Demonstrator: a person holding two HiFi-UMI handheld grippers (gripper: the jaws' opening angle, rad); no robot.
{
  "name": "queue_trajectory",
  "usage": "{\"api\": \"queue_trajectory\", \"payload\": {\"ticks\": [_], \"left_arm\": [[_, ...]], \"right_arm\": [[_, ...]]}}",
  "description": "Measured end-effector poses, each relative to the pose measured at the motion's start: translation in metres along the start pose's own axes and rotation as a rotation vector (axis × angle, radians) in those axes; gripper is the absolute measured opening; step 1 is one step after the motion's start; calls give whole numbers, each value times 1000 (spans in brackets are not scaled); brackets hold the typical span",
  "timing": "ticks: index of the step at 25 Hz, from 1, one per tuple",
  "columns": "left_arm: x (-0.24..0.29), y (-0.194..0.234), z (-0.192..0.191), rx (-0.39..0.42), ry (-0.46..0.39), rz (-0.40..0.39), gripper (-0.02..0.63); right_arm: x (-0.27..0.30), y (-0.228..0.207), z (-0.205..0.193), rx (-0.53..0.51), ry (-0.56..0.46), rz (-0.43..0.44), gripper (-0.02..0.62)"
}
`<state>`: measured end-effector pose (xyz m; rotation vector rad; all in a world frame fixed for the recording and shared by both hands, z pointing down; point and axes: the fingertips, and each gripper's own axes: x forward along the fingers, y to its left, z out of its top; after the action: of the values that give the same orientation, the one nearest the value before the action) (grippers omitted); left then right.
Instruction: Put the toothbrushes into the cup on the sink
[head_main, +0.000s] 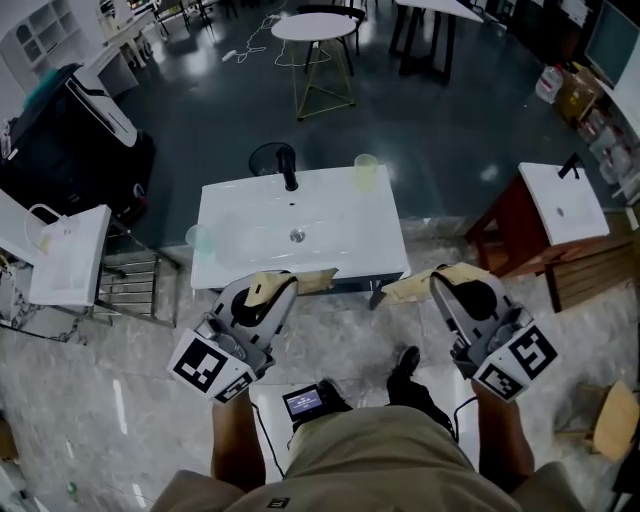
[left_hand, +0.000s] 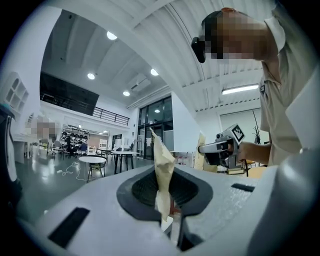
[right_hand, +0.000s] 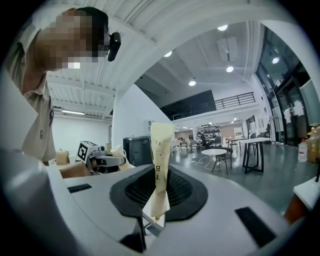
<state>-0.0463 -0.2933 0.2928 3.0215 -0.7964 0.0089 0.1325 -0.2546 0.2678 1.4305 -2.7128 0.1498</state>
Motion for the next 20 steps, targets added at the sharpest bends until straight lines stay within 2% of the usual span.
{"api": "queue_trajectory", "payload": {"ticks": [6, 16, 20], "left_arm": [[36, 7, -1, 17, 11, 27, 40], [173, 13, -6, 23, 59, 177, 40], [205, 14, -9, 15, 73, 246, 40]], "right_arm": [[9, -44, -9, 21, -10, 24, 41], [29, -195, -18, 56, -7, 174, 41], [39, -240, -18, 52, 2, 229, 41]]}}
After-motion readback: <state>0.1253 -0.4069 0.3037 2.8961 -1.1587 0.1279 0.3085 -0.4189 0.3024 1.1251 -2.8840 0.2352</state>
